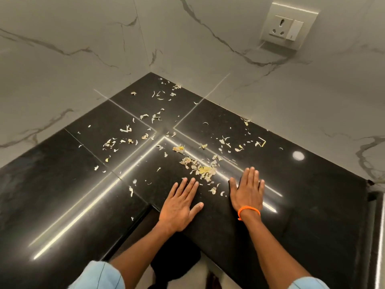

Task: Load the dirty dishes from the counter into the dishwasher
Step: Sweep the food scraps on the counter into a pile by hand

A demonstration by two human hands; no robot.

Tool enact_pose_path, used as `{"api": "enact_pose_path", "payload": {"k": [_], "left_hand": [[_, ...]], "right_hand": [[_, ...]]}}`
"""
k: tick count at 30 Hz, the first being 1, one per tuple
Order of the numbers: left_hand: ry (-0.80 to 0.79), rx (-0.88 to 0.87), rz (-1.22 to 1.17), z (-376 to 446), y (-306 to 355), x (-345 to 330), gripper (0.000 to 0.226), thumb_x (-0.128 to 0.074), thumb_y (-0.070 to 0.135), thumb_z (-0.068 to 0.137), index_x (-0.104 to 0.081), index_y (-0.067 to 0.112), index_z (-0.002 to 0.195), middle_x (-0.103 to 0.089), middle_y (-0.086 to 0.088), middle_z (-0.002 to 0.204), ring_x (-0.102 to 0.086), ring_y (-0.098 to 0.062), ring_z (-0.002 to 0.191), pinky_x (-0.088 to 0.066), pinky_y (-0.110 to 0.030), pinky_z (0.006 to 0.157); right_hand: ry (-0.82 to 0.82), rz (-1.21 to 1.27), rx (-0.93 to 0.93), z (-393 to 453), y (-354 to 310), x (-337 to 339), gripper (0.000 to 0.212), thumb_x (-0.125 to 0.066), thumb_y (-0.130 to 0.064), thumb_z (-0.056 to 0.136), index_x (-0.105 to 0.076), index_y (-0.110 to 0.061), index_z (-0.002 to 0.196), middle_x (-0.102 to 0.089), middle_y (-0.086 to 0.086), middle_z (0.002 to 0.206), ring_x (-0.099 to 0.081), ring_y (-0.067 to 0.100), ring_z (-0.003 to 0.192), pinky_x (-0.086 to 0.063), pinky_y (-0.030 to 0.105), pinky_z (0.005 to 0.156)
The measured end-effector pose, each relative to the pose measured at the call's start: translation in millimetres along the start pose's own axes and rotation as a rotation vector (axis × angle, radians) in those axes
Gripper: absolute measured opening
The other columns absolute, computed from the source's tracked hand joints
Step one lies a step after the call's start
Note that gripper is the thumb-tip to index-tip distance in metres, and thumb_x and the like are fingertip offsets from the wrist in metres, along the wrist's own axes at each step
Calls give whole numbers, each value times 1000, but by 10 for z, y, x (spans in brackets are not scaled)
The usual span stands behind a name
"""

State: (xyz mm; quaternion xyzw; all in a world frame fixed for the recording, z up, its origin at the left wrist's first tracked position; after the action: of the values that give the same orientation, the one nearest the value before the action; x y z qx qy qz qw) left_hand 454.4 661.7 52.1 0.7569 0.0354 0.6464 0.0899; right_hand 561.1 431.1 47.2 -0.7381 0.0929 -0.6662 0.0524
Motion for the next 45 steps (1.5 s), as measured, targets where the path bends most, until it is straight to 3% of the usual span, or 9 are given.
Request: {"api": "enact_pose_path", "payload": {"k": [9,13,17,20,25,30,35,38,45], "left_hand": [[2,39,-6,615,-867,231,75,-2,67,102,10,25,162,17,8,169,25,-14,153,6,-42,128],[49,120,-120,567,-1347,312,75,-4,68,102,8,25,162,14,7,169,23,-14,154,7,-42,128],[71,90,-156,283,-1501,331,75,-10,67,104,6,23,163,13,7,170,24,-11,153,1,-44,128],[122,101,-129,17,-1477,303,74,-18,64,106,4,21,163,11,5,170,20,-14,155,0,-45,128],[139,263,-107,-215,-1523,194,78,-17,64,105,1,15,163,7,-2,171,15,-17,156,-4,-44,128],[105,223,-71,184,-1446,218,82,-14,68,103,-2,14,163,3,-4,171,10,-19,157,-7,-45,129],[91,225,-43,543,-1469,290,84,-10,70,102,1,14,163,3,-4,171,10,-20,157,-5,-44,129],[111,234,-60,569,-1464,324,82,-9,69,102,1,15,163,3,-3,171,10,-18,157,-4,-44,129],[135,126,-81,595,-1381,350,78,-15,67,104,-5,17,163,0,1,171,11,-12,157,-5,-43,129]], "right_hand": [[-49,18,58,126,-1456,-296,77,-4,-62,101,0,-12,159,6,6,166,11,21,154,4,47,125],[-91,268,183,96,-1617,-194,71,-10,-60,103,-3,-19,160,5,-2,166,9,13,153,4,40,125],[120,232,-118,-379,-953,-110,78,-6,-64,100,-16,-13,159,-13,6,166,-4,19,154,-7,45,126],[87,58,-246,-812,-682,-194,79,-4,-63,100,-8,-10,159,-9,9,167,-1,20,154,-11,48,125],[7,-26,-295,-848,-1167,-288,85,-3,-66,99,-3,-5,158,-3,13,166,4,25,154,-6,51,125],[-36,24,-188,-451,-1786,-356,88,-3,-69,97,-2,-5,158,0,13,166,6,27,154,-4,53,124],[-163,178,138,-87,-2097,-321,81,-4,-68,98,6,-15,159,15,0,164,18,18,152,7,43,124],[-70,256,111,-47,-1759,-203,77,-5,-66,100,3,-18,159,11,-1,165,14,16,153,4,40,125],[18,18,-235,-393,-677,-113,80,1,-64,100,2,-9,158,2,9,167,7,22,154,-8,49,125]]}}
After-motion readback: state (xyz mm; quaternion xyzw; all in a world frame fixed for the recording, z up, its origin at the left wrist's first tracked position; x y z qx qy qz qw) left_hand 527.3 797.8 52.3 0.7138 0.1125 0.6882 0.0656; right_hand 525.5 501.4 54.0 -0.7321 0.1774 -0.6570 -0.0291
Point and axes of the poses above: each hand's wrist, its own z-axis towards the middle knuckle, its own x-axis out of the back of the hand, y = z × x, the point moved 4 cm from there along z, towards the middle knuckle
